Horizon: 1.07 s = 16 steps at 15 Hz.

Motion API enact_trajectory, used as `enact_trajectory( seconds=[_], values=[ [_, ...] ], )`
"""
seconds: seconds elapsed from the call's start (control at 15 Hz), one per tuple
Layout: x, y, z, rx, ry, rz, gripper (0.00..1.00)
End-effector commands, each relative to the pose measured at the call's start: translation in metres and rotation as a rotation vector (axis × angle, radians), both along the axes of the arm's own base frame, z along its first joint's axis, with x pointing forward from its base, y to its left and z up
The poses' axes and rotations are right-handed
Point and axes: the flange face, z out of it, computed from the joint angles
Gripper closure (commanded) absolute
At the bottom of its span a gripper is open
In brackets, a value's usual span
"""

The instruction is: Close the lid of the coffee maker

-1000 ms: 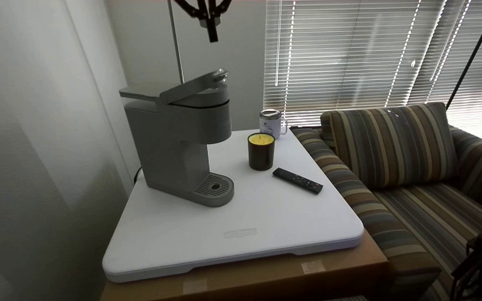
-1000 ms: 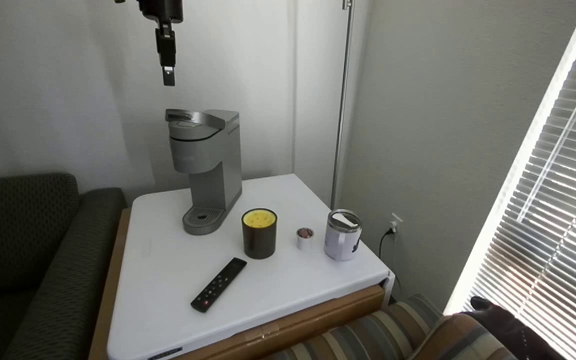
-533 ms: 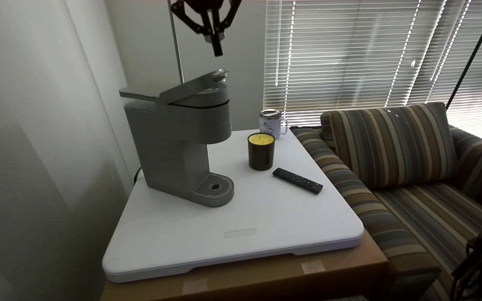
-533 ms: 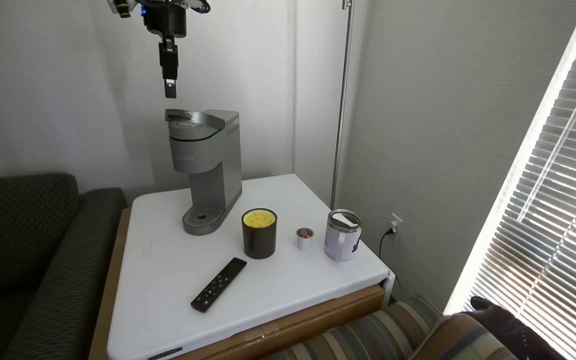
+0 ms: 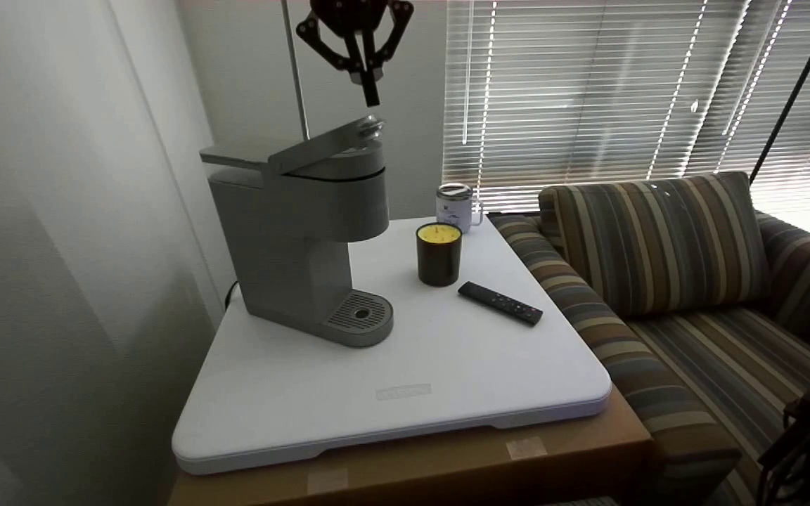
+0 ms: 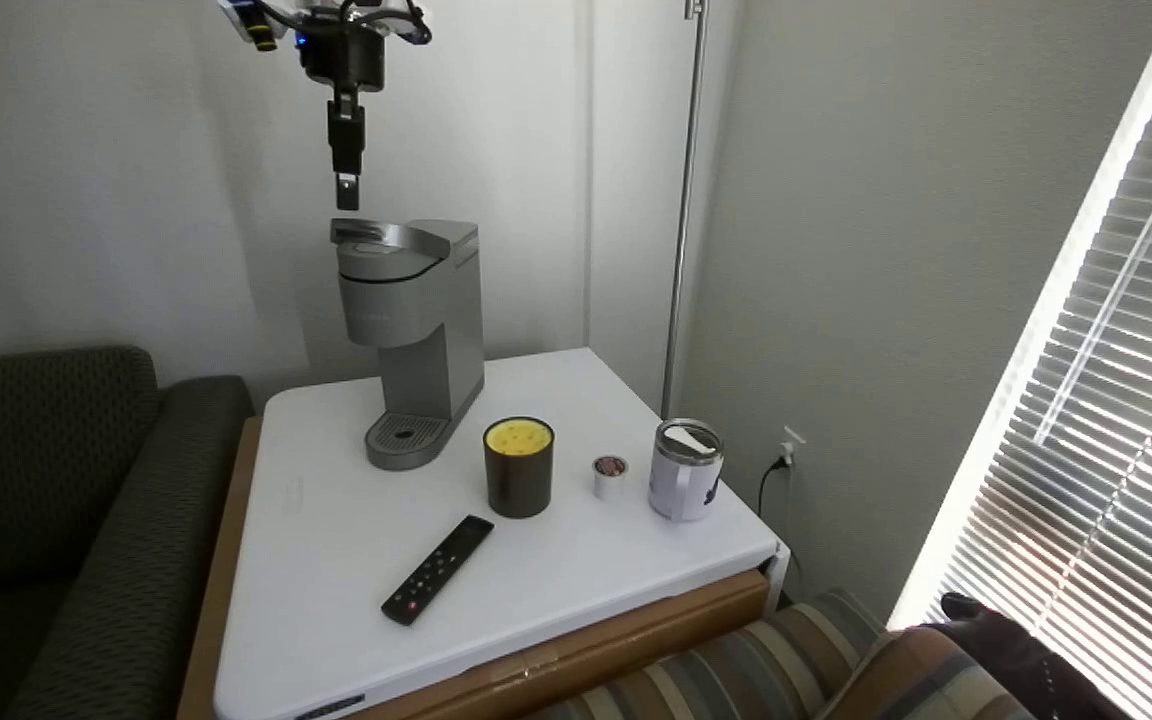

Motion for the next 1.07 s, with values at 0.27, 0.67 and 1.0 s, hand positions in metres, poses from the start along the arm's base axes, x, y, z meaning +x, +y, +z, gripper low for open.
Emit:
enact_trajectory(
  seconds=[0.27,0.67,1.0],
  values=[
    [0.007,-0.012,-0.025,0.041,0.038,-0.088,1.00],
    [0.008,-0.012,-0.035,0.035,0.050,-0.137,1.00],
    [0.009,-0.012,-0.049,-0.010,0.059,-0.165,1.00]
  ],
)
